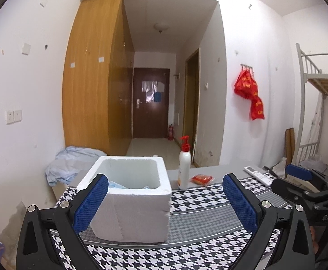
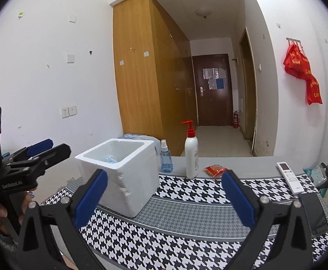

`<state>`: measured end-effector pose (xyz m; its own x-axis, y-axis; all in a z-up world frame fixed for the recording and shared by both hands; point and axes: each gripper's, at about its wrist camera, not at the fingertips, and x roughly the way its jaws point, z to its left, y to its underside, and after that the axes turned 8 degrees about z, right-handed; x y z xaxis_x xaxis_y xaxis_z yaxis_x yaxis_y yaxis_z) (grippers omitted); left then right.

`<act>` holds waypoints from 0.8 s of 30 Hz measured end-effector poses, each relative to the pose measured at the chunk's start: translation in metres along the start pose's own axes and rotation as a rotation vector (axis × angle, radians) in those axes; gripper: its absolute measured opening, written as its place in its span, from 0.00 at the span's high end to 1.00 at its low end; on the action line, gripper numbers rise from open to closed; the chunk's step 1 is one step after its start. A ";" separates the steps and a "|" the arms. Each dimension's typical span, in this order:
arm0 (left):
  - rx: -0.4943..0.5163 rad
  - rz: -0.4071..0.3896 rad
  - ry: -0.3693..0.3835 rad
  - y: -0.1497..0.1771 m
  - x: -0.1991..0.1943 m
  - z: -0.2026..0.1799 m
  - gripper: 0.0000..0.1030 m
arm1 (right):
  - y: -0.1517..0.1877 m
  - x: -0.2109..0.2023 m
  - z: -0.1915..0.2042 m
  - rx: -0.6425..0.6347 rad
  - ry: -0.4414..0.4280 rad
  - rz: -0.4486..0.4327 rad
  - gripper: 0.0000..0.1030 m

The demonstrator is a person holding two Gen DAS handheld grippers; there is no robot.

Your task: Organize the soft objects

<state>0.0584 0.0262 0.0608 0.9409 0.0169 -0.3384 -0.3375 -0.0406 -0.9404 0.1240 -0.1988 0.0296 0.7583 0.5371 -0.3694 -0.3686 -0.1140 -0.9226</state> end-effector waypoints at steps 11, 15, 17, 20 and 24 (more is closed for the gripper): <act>0.023 -0.038 -0.029 0.024 -0.016 -0.010 0.01 | 0.017 -0.017 0.010 -0.010 0.037 -0.057 0.01; 0.007 -0.040 -0.067 0.033 -0.014 -0.010 0.01 | 0.026 -0.024 0.017 -0.046 0.065 -0.100 0.01; 0.013 -0.039 -0.083 0.038 -0.015 -0.011 0.01 | 0.030 -0.024 0.017 -0.045 0.051 -0.108 0.00; 0.016 -0.045 -0.099 0.046 -0.015 -0.013 0.01 | 0.038 -0.021 0.017 -0.056 0.032 -0.109 0.01; 0.009 -0.037 -0.114 0.055 -0.013 -0.012 0.01 | 0.044 -0.017 0.018 -0.059 0.032 -0.101 0.01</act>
<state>0.0280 0.0120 0.0144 0.9432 0.1320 -0.3049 -0.3038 -0.0289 -0.9523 0.0852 -0.1982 -0.0031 0.8074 0.5212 -0.2765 -0.2577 -0.1101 -0.9599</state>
